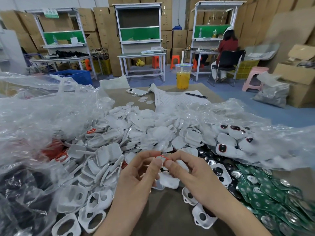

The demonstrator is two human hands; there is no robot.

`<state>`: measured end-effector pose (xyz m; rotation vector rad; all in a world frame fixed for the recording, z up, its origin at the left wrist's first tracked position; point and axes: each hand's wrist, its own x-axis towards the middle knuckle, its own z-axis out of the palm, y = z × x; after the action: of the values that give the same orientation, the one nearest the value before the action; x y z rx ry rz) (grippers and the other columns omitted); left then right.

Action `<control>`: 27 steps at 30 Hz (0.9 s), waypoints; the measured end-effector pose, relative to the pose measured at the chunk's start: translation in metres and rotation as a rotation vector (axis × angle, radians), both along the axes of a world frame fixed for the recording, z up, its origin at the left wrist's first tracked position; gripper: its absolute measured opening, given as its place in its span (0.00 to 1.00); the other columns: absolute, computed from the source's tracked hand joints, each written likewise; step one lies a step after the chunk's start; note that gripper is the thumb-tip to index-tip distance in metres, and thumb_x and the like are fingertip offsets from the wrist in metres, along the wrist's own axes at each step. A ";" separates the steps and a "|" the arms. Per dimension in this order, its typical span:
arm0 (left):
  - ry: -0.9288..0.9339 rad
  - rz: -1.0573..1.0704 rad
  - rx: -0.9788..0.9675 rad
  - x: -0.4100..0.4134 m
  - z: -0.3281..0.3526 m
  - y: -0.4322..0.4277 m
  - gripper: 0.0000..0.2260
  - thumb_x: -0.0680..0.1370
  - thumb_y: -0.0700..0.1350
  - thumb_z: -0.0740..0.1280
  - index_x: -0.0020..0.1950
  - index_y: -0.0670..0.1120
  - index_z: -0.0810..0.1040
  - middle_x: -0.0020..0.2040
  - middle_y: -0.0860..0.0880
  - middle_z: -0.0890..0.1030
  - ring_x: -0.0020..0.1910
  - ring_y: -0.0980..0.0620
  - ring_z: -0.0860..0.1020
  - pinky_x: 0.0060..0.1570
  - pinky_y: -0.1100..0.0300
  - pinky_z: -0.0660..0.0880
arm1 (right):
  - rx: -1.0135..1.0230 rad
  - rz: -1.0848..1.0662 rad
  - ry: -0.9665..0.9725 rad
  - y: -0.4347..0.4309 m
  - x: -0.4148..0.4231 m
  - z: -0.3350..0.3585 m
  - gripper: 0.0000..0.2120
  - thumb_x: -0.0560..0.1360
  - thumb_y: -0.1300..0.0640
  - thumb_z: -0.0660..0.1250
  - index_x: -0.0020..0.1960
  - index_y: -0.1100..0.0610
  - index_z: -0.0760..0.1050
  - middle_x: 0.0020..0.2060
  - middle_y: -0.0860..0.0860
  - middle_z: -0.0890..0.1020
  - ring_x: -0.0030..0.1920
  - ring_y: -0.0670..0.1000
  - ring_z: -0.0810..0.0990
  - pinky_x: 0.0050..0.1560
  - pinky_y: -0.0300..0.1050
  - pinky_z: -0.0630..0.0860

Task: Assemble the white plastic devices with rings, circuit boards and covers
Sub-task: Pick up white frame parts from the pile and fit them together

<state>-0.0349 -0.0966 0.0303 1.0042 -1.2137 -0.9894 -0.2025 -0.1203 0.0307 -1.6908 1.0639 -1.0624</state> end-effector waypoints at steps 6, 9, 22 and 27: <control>-0.015 -0.013 0.012 0.004 0.000 0.000 0.05 0.72 0.52 0.73 0.44 0.53 0.84 0.38 0.48 0.84 0.33 0.55 0.79 0.33 0.65 0.76 | -0.010 0.001 0.029 0.002 0.001 -0.002 0.18 0.71 0.30 0.65 0.51 0.40 0.81 0.40 0.50 0.83 0.44 0.56 0.79 0.47 0.56 0.77; -0.023 -0.006 0.012 0.003 0.000 -0.001 0.05 0.69 0.52 0.75 0.42 0.54 0.83 0.37 0.49 0.83 0.32 0.56 0.78 0.32 0.66 0.75 | -0.026 -0.028 -0.016 0.001 0.000 -0.002 0.15 0.72 0.33 0.67 0.53 0.39 0.81 0.39 0.48 0.83 0.40 0.52 0.80 0.44 0.52 0.77; -0.083 0.039 0.033 0.003 -0.003 -0.003 0.07 0.66 0.55 0.75 0.43 0.56 0.85 0.37 0.46 0.83 0.33 0.57 0.78 0.34 0.65 0.77 | 0.013 -0.011 -0.071 -0.002 0.002 -0.003 0.13 0.70 0.36 0.68 0.52 0.38 0.82 0.47 0.62 0.82 0.50 0.65 0.81 0.56 0.66 0.77; -0.103 0.035 0.025 0.003 -0.004 -0.003 0.08 0.69 0.55 0.79 0.44 0.57 0.84 0.37 0.48 0.83 0.31 0.57 0.77 0.34 0.63 0.77 | 0.019 -0.012 -0.061 -0.002 0.002 -0.003 0.10 0.72 0.40 0.68 0.51 0.38 0.82 0.48 0.62 0.82 0.51 0.63 0.81 0.58 0.64 0.76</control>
<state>-0.0314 -0.0996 0.0262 1.1042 -1.2662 -0.9371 -0.2006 -0.1227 0.0276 -1.6283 1.0432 -1.1017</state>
